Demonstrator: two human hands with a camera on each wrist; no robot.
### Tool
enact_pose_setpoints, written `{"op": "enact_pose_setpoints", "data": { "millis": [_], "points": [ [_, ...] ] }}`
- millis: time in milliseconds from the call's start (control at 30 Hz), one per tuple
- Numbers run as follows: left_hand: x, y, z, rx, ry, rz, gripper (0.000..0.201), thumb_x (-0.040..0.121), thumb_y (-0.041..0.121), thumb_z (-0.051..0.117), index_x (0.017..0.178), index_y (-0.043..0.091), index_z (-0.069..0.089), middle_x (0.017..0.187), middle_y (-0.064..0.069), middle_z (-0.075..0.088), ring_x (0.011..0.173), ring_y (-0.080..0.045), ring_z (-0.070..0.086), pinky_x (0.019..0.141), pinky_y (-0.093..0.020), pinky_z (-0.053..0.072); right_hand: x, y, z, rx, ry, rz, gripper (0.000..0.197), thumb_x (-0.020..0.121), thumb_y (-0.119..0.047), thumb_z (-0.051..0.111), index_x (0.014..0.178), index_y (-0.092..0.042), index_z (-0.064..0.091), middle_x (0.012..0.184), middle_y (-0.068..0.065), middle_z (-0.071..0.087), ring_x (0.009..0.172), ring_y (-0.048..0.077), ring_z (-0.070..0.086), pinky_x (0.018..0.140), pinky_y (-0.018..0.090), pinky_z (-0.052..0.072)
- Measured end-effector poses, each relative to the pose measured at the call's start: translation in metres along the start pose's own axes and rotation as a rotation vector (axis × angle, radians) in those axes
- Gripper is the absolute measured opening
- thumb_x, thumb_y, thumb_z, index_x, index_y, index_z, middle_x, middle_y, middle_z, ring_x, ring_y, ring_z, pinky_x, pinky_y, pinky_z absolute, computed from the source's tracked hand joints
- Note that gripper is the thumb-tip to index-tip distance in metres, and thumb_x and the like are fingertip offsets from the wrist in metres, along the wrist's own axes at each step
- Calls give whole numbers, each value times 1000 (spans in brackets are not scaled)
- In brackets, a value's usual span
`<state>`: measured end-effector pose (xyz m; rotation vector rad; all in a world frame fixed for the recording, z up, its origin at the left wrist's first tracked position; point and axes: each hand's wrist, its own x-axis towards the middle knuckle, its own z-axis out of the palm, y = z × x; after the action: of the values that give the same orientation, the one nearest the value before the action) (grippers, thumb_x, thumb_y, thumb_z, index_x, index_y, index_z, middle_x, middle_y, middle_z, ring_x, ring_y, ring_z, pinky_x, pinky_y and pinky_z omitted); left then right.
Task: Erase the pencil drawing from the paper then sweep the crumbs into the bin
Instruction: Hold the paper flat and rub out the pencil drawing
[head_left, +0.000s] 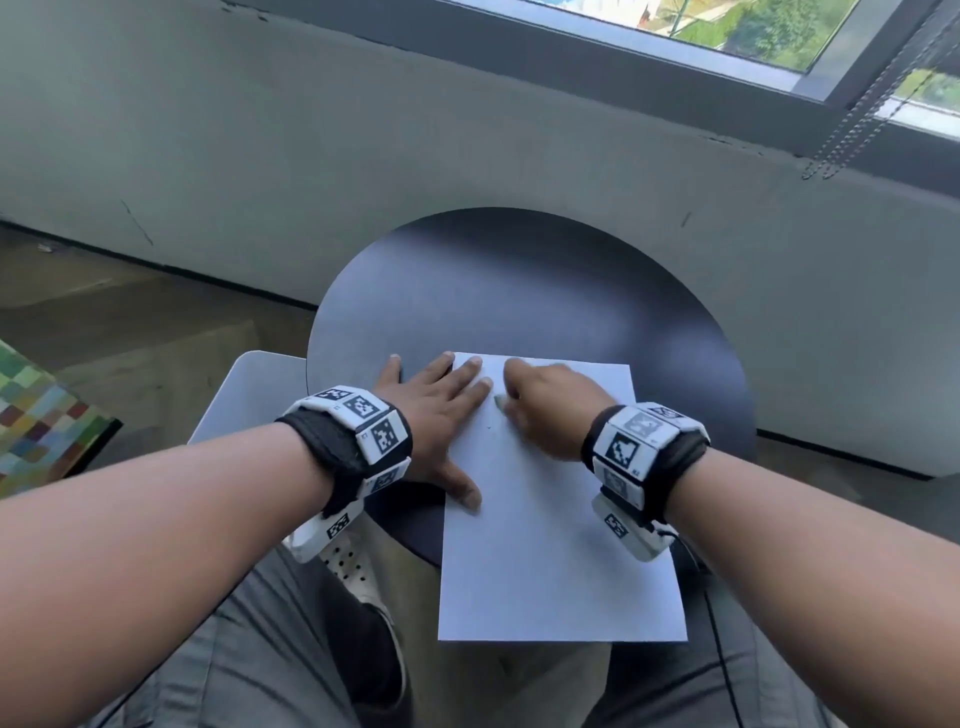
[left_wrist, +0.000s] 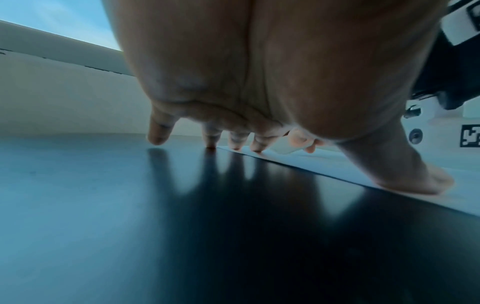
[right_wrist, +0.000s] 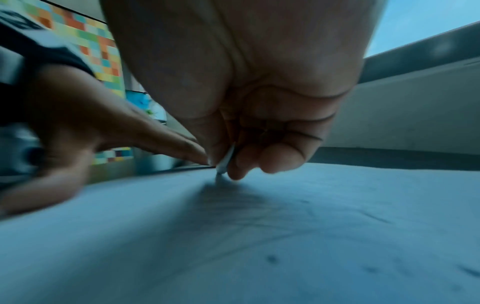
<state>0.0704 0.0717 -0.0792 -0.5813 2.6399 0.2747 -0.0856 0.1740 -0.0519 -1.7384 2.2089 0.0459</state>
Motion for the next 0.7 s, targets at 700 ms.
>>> {"op": "enact_pose_setpoints", "data": {
  "millis": [700],
  "points": [
    [6,5,-4,76,-55,-11,135,47,101,49,149,45,-19,163,4,-21,150,-25,-18,105,-72,21,-1,18,6,-1,-26,-29,20,102,-37,39,97,-18,36,94,7,56,95,35,56,74,40,46]
  ]
}}
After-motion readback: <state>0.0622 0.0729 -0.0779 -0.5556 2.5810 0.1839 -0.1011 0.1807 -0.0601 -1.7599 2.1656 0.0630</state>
